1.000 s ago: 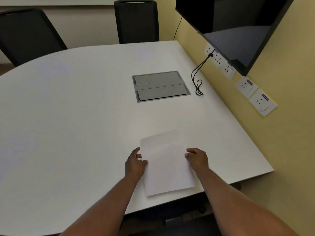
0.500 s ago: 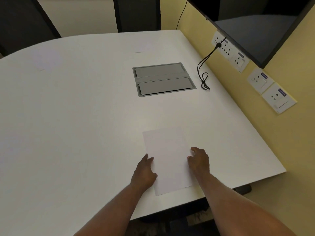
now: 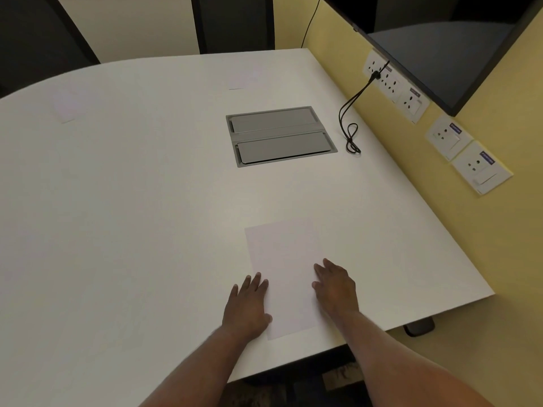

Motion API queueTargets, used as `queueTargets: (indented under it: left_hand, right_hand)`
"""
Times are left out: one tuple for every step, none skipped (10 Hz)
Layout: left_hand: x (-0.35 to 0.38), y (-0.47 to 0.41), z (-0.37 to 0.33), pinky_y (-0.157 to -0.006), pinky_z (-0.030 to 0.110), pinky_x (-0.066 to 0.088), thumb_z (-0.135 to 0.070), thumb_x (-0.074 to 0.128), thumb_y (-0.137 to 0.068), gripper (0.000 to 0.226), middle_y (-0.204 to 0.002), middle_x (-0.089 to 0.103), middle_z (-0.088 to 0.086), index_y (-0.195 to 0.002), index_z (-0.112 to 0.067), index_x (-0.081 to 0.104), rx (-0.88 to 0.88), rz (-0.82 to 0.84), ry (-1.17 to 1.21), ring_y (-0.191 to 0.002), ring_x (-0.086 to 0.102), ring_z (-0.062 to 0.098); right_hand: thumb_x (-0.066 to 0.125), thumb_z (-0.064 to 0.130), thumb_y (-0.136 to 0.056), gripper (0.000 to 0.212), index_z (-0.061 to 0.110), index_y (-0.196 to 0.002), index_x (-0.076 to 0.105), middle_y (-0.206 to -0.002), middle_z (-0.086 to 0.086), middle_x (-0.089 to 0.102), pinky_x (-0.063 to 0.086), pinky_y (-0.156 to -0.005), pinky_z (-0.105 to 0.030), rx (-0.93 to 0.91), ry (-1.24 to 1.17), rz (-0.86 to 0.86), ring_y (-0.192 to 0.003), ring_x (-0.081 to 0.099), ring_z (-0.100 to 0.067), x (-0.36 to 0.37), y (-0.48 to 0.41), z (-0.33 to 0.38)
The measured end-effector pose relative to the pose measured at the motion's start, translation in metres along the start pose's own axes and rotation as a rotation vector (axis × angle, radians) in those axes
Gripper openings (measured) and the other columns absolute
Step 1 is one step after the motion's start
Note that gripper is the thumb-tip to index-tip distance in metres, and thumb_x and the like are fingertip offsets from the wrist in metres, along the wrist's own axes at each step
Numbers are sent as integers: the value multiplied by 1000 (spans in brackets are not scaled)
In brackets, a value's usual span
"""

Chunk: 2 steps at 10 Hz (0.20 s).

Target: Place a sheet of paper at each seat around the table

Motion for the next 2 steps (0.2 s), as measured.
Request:
queueTargets:
  left_hand:
    - [-6, 3, 1, -124, 40, 4, -46, 55, -88, 85, -168, 1, -7, -159, -27, 12, 1, -51, 42, -154, 2, 15]
    - [-16, 6, 0, -125, 39, 6, -49, 50, -90, 82, -168, 4, -7, -159, -26, 12, 17, -111, 58, -154, 5, 14]
  right_hand:
    - [52, 35, -96, 53, 30, -147, 44, -159, 6, 34, 26, -115, -36, -17, -46, -46, -144, 29, -17, -6, 1, 1]
    - [53, 37, -96, 52, 30, -147, 45, -158, 8, 35, 26, -115, -36, -21, -50, -92, -143, 31, -16, -15, 2, 6]
Point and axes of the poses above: each hand's wrist, its own y-axis away from the middle knuckle, its own x-axis out of the palm, z = x × y, the point moved 4 cm from there along -y, towards the middle knuckle
